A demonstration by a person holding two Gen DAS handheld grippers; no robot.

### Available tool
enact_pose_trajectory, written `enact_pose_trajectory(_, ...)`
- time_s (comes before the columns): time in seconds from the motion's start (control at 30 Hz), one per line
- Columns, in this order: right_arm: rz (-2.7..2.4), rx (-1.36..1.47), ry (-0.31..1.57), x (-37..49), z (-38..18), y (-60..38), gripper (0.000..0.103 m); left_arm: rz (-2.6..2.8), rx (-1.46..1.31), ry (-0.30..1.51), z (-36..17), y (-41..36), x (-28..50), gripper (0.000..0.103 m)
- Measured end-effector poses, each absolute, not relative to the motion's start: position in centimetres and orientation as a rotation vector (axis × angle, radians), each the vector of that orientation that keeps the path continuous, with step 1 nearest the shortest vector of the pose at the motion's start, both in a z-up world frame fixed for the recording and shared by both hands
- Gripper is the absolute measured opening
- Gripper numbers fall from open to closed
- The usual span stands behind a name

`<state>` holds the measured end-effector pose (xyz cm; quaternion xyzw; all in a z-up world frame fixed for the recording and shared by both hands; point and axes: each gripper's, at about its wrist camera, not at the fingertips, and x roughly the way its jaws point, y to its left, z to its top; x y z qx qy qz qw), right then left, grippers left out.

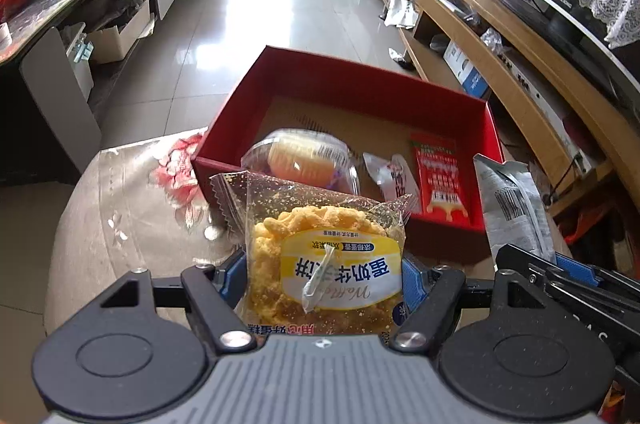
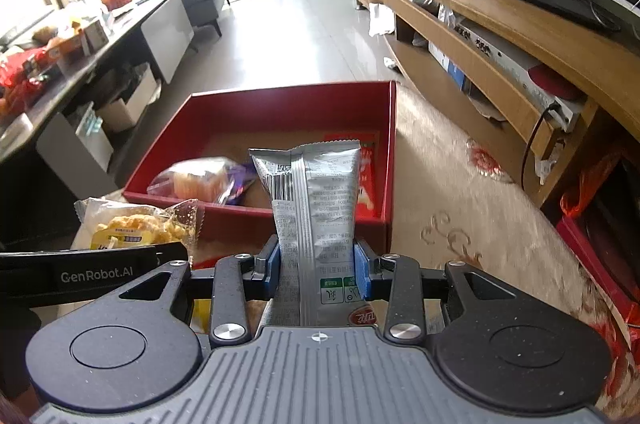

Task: Organize snacks
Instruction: 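Carry the pastry bag and silver pouch over the red box with both tools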

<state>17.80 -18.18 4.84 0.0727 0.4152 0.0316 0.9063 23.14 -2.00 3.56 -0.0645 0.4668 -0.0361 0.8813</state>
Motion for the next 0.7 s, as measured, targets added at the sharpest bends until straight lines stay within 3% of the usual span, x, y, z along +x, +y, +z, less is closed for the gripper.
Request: enact_pose_trajectory(0.7,0.04,0.175,0.847,22.2,4.4,-18.8,0.044,-0.066,-0.186,0.957,3.6,-3.0,27.9,0.07)
